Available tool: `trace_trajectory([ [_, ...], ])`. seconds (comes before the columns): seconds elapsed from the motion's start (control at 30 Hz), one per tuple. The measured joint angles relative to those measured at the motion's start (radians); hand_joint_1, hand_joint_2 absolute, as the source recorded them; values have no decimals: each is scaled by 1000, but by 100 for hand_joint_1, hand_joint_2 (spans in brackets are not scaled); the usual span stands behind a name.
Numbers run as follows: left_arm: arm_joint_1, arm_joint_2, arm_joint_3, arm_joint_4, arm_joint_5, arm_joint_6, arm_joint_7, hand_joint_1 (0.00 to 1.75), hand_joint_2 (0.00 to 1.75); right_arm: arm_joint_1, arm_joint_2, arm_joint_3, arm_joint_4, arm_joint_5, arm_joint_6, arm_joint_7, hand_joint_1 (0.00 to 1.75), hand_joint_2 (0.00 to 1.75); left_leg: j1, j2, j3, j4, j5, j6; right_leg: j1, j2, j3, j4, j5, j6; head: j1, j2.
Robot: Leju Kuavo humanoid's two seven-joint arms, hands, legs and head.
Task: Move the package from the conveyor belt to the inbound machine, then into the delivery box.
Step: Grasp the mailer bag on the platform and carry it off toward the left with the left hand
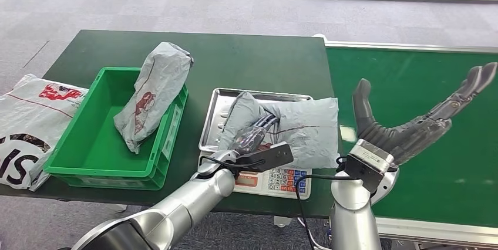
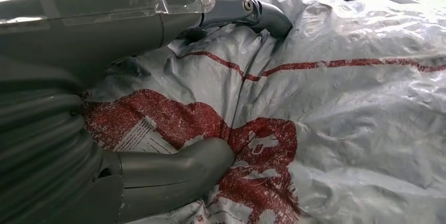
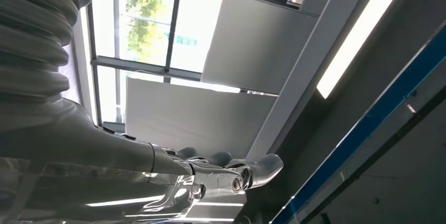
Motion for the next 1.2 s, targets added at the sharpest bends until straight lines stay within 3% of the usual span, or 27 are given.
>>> trace_trajectory([
  [0.03,0,0,-8,1,-1,-5,1,167,175,0,0,0,1,0,0,0,0,175,0,-1,1,0,0,0,0,-1,1,0,0,0,0,0],
  [0.1,-2,0,-22,3,-6,-12,6,163,175,0,0,0,3,-2,0,0,0,175,0,-2,2,0,0,0,0,-2,3,0,-1,0,0,0],
  [0.2,-6,0,-35,3,-10,-15,10,94,175,-1,0,0,5,-4,0,0,0,175,0,-4,4,0,0,0,0,-3,7,-1,-1,1,0,0],
  [0.23,-7,0,-37,3,-10,-15,11,76,175,-1,0,0,6,-4,0,0,0,175,0,-4,5,0,0,0,0,-3,7,-1,-1,1,0,0],
  [0.27,-8,0,-40,3,-10,-15,12,75,175,-1,0,0,6,-4,0,0,0,175,0,-5,5,0,0,0,0,-4,8,-1,-1,1,0,0],
  [0.33,-9,0,-44,4,-10,-15,13,82,175,-1,0,1,8,-4,0,0,0,175,0,-5,7,0,0,1,0,-4,9,-1,-2,1,0,0],
  [0.47,-12,0,-47,5,-9,-14,13,119,175,-1,0,2,10,-7,0,0,0,175,0,-6,8,0,0,1,0,-5,11,-1,-2,1,0,0],
  [0.7,-22,0,-47,8,-7,-12,12,123,175,-1,0,3,18,-10,0,0,0,175,0,-6,10,0,-1,2,0,-5,13,-1,-2,1,0,0],
  [0.83,-24,0,-47,8,-7,-12,12,153,175,-1,0,4,20,-10,0,0,0,175,0,-6,10,0,-1,2,0,-5,13,-1,-2,1,0,0],
  [1.0,-27,0,-47,9,1,-9,10,173,175,-1,0,5,24,-14,0,0,0,175,0,-6,10,0,-1,2,0,-5,13,-1,-2,1,0,0],
  [1.2,-27,0,-47,14,10,20,-4,175,175,-1,0,5,28,-19,0,0,0,175,0,-6,10,0,-1,1,0,-5,13,-1,-3,1,0,0],
])
